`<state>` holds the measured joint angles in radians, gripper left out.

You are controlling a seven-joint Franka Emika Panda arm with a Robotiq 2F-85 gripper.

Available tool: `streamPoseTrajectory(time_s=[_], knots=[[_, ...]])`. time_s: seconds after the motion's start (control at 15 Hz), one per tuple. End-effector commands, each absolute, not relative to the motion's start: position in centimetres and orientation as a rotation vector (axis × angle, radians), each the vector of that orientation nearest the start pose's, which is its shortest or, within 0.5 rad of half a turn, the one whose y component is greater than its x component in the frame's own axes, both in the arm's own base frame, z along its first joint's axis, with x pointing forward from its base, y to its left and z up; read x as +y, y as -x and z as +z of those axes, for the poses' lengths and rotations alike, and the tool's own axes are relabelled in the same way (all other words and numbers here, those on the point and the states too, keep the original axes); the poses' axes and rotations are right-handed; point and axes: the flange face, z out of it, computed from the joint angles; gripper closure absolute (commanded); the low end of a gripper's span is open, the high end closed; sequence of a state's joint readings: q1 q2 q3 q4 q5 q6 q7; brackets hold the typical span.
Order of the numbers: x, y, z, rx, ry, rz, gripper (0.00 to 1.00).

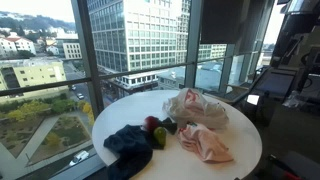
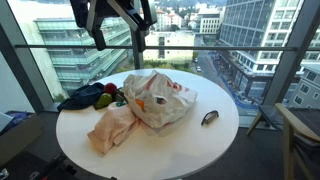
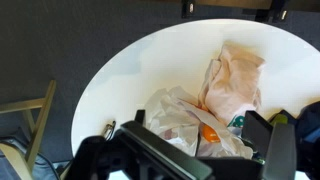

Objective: Put the peach t-shirt in the plastic bag.

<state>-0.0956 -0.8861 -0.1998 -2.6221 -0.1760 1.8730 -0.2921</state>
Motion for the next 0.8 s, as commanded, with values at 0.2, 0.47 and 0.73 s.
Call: streamPoseTrajectory(time_s=[0.2,0.47,0.73], knots=[[-10.8,-28.7,52.1,-0.158,3.183,-0.211,0.00],[-10.8,-28.7,52.1,-0.158,3.183,-0.211,0.00],[-9.6,-29.5,49.3,-0.177,3.196,-0.150,0.00]])
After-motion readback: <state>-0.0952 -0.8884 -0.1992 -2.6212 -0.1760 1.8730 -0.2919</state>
